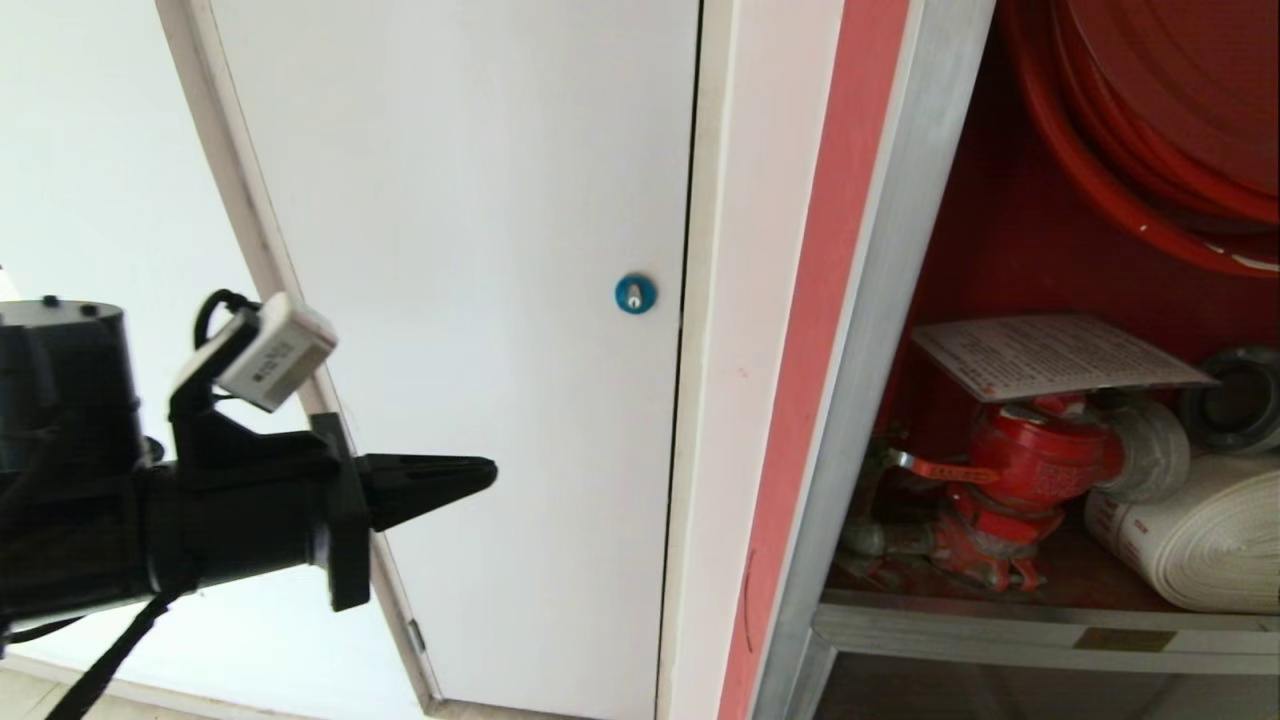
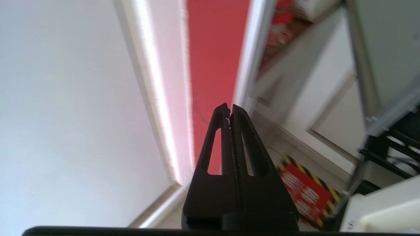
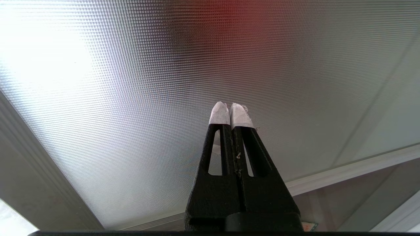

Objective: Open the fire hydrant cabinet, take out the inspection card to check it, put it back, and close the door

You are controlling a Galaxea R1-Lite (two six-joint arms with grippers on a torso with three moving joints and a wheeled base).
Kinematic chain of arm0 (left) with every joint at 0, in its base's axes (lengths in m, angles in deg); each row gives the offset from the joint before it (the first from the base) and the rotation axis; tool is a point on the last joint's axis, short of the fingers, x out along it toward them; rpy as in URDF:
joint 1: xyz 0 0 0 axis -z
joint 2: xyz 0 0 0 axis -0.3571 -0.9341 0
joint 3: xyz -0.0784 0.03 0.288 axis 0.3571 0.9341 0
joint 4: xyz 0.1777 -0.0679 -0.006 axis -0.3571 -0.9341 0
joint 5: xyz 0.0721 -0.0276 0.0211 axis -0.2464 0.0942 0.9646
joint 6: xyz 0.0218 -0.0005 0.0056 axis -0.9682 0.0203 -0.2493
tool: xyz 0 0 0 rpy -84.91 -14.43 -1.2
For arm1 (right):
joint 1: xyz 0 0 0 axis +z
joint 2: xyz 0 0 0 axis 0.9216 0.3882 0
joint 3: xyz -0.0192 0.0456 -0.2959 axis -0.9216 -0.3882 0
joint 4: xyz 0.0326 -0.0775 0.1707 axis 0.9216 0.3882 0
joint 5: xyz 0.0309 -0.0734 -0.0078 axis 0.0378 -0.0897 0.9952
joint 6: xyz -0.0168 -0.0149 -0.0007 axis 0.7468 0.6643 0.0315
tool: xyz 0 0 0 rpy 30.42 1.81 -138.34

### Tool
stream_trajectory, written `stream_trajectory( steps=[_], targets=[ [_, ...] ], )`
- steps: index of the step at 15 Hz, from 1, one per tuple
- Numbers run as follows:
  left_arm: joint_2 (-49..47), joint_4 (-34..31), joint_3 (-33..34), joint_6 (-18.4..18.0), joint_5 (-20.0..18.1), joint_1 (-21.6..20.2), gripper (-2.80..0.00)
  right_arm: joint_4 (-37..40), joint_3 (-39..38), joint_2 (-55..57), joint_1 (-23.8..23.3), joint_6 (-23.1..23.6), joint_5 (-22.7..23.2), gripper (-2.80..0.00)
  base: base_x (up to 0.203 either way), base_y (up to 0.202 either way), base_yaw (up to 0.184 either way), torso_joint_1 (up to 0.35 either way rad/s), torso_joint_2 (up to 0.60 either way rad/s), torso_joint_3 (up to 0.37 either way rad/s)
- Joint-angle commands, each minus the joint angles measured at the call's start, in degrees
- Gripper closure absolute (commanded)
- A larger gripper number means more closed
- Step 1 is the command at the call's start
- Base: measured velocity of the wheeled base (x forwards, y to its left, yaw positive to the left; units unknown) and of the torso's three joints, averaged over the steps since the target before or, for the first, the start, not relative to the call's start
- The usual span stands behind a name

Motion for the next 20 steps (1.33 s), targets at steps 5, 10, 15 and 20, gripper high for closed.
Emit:
stream_trajectory(
  steps=[5, 10, 15, 20],
  targets=[
    [15.95, -0.18, 5.96, 0.82, 1.45, -12.26, 0.0, 0.0, 0.0, 0.09, 0.05, 0.0, 0.02, 0.0, 0.0, 0.0, 0.0, 0.0, 0.0, 0.0],
    [31.38, -8.59, 8.26, 3.23, 4.88, -15.23, 0.0, 0.0, 0.0, 0.09, 0.05, 0.0, 0.02, 0.0, 0.0, 0.0, 0.0, 0.0, 0.0, 0.0],
    [41.13, -14.22, 13.99, 3.31, 20.76, -17.1, 0.0, 0.0, 0.0, 0.09, 0.05, 0.0, 0.02, 0.0, 0.0, 0.0, 0.0, 0.0, 0.0, 0.0],
    [50.57, -14.59, 18.88, 3.14, 25.36, -17.14, 0.0, 0.0, 0.0, 0.09, 0.05, 0.0, 0.02, 0.0, 0.0, 0.0, 0.0, 0.0, 0.0, 0.0]
  ],
)
